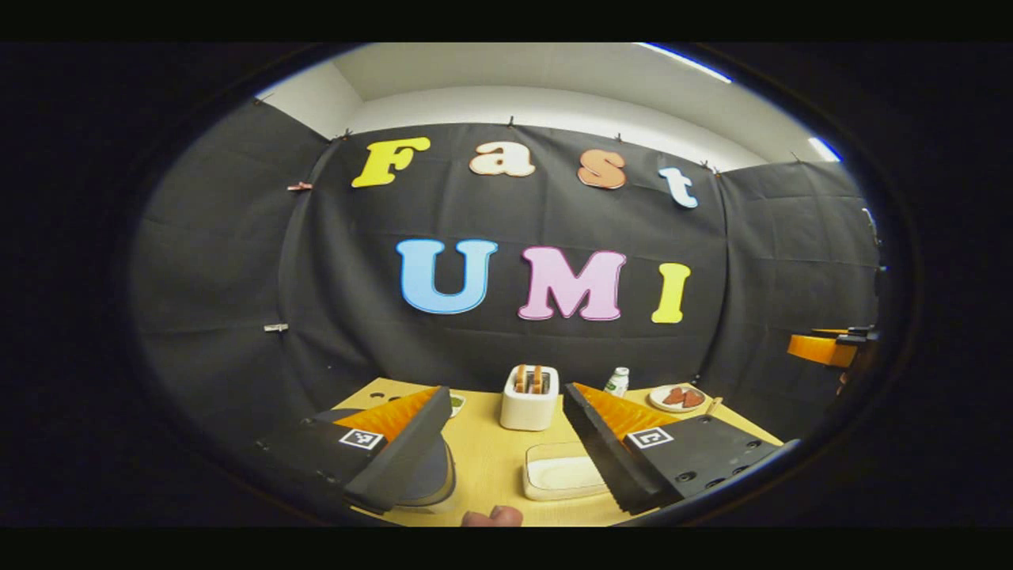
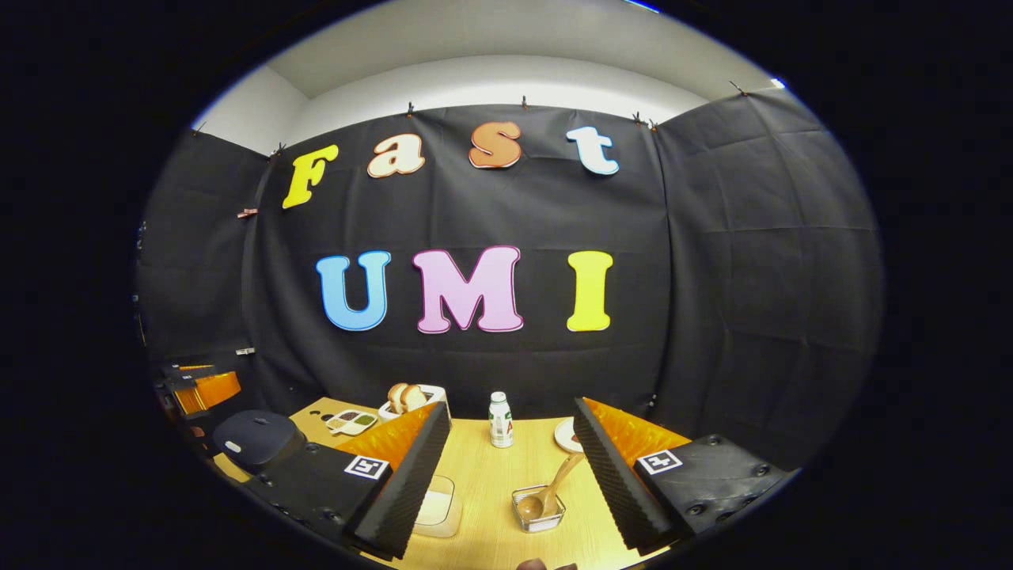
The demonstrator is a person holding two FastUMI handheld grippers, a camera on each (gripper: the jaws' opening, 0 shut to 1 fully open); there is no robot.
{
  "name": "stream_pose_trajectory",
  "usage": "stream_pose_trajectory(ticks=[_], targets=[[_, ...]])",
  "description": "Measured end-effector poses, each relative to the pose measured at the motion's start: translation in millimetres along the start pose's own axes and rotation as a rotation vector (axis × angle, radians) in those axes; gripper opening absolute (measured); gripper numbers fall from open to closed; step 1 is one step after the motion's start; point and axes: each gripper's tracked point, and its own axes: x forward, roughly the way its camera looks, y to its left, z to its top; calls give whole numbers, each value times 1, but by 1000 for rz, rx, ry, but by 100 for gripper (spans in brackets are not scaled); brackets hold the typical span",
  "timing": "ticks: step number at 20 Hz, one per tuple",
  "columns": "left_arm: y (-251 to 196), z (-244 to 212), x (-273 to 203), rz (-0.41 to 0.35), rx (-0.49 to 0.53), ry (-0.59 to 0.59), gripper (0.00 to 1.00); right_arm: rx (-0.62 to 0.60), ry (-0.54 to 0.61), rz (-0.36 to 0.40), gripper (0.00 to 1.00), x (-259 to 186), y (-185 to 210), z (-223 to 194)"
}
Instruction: Close the left gripper, press the button to open the rice cooker; take a wooden spoon from the chopstick holder with the right hand, scoop a spoonful of rice and pour it into the rice cooker, then put the wooden spoon back into the chopstick holder.
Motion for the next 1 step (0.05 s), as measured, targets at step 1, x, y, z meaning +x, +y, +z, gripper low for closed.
stream_pose_trajectory(ticks=[1], targets=[[-3,2,-1,-6,11,-4,96,-1,-7,1,98,-2,1,3]])
